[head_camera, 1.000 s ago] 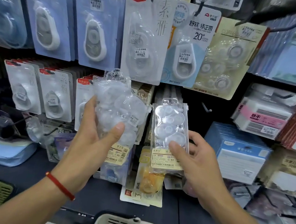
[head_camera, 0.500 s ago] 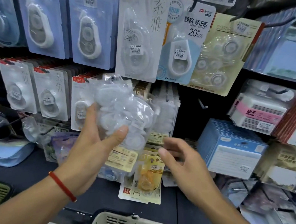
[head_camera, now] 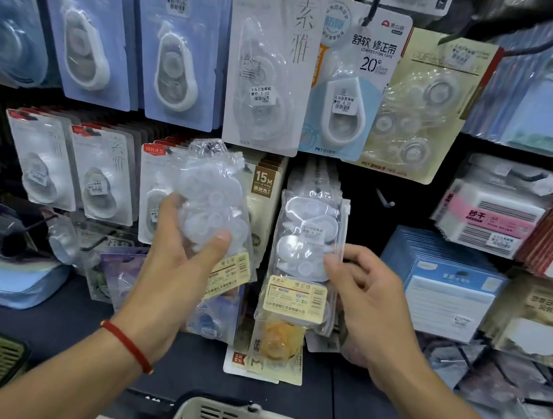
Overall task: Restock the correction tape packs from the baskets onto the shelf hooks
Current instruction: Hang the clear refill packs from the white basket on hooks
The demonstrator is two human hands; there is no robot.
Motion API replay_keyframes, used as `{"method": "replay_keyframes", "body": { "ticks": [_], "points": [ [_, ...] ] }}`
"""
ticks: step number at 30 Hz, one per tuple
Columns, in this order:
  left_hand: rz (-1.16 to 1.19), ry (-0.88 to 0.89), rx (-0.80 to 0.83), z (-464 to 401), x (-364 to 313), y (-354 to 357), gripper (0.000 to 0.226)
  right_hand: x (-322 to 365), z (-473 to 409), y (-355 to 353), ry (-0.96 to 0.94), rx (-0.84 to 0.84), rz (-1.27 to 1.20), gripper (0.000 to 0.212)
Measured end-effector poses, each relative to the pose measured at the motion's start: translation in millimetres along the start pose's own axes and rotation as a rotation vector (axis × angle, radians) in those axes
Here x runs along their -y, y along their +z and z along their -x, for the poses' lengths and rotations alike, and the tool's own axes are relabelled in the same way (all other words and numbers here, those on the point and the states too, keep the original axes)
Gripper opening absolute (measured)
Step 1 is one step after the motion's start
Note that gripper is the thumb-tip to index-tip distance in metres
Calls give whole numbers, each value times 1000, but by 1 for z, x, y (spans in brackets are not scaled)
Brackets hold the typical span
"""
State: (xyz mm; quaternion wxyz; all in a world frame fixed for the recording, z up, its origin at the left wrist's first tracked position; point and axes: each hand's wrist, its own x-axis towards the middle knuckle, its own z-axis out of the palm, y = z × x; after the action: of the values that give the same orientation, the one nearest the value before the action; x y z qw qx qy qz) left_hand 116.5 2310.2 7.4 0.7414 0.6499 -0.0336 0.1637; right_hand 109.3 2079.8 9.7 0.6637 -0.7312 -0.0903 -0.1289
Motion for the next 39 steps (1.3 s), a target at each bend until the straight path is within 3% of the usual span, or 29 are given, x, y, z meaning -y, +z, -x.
{"method": "replay_keyframes", "body": {
  "ticks": [11,14,17,21,22,24,27,32,39],
  "points": [
    [10,8,-44,-1,-8,-2,58,3,-7,3,-30,-95,-7,15],
    [-16,26,-21,-2,-7,-3,55,-4,-11,0,46,-142,246,20],
    [-109,78,75,-1,0,-2,57,-9,-5,3,59,-119,399,31],
    [-107,14,356,12,15,8,56,-10,9,17,1,92,359,41],
    [-107,2,388,16,17,12,56,-10,10,20,-10,101,317,35],
    [-122,16,367,18,18,16,58,-10,9,21,-4,71,222,16],
    [-125,37,290,17,14,16,56,-9,10,16,7,27,131,7],
    [-42,-46,183,11,9,11,49,1,4,10,76,-28,29,15],
    [-10,10,137,7,9,8,46,8,-5,-1,102,2,-29,30]
  ]
}}
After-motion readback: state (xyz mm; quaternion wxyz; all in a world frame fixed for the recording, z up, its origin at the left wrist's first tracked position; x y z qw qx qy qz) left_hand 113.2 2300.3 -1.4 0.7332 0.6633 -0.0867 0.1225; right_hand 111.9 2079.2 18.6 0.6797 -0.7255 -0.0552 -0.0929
